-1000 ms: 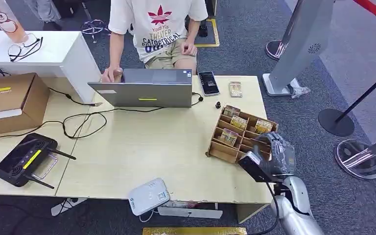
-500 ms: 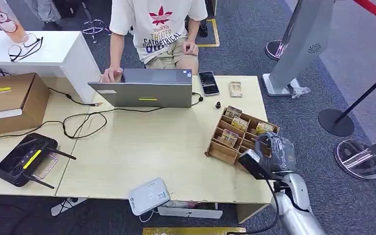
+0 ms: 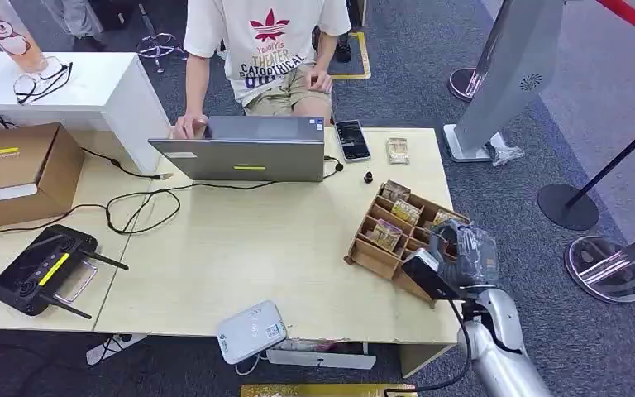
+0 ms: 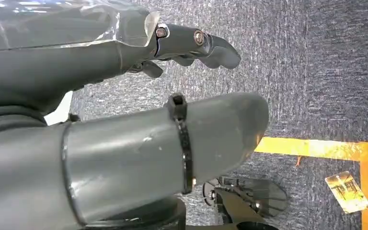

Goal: Pass the card to the sensor for recognition and then transmit it.

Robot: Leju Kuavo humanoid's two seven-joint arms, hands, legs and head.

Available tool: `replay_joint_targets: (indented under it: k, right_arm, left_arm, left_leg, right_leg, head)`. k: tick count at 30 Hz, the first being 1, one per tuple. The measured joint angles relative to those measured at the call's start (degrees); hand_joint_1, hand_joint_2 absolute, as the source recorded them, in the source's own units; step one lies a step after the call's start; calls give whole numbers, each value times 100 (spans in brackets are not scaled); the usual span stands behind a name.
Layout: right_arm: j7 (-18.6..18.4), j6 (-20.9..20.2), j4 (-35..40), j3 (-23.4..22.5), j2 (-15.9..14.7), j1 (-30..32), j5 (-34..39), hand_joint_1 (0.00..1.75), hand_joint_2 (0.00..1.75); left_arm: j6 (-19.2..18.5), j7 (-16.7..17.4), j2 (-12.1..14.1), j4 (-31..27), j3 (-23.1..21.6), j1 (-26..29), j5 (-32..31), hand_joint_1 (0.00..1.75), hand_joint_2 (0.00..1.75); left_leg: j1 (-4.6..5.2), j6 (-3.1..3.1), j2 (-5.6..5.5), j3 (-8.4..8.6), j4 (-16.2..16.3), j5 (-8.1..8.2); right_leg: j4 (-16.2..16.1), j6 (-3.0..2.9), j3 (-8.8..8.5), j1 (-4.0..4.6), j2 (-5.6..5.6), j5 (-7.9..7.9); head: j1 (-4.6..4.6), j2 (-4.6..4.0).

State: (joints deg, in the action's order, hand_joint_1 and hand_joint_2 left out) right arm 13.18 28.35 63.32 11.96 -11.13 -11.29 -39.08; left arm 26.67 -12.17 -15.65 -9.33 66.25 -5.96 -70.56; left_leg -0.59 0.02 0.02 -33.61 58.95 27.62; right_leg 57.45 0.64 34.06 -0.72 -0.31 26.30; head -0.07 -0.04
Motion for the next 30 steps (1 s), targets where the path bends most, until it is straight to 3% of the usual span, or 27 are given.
replay_joint_targets:
  k: [5,20,30]
  right_arm:
    - [33,-136,134,4,-22,-17,201,154,175]
    - [-26,-1624,516,-63,-199,-453,2018,154,175]
    - [-184,-2004,839,-153,-201,-665,2417,155,175]
  left_arm:
    - [-9,0,2,0,0,-1,-44,0,0]
    - [-7,0,0,0,9,-6,-144,0,0]
    - [18,-33,-4,0,13,-2,-221,0,0]
  left_leg:
    - [0,0,0,-1,0,0]
    - [0,-1,0,1,0,-1]
    - [0,-1,0,1,0,-2]
  right_leg:
    - [0,0,0,0,0,0]
    - [0,-3,0,0,1,-3]
    - [1,-2,0,0,1,-3]
  head:
    - [0,0]
    - [2,0]
    - [0,0]
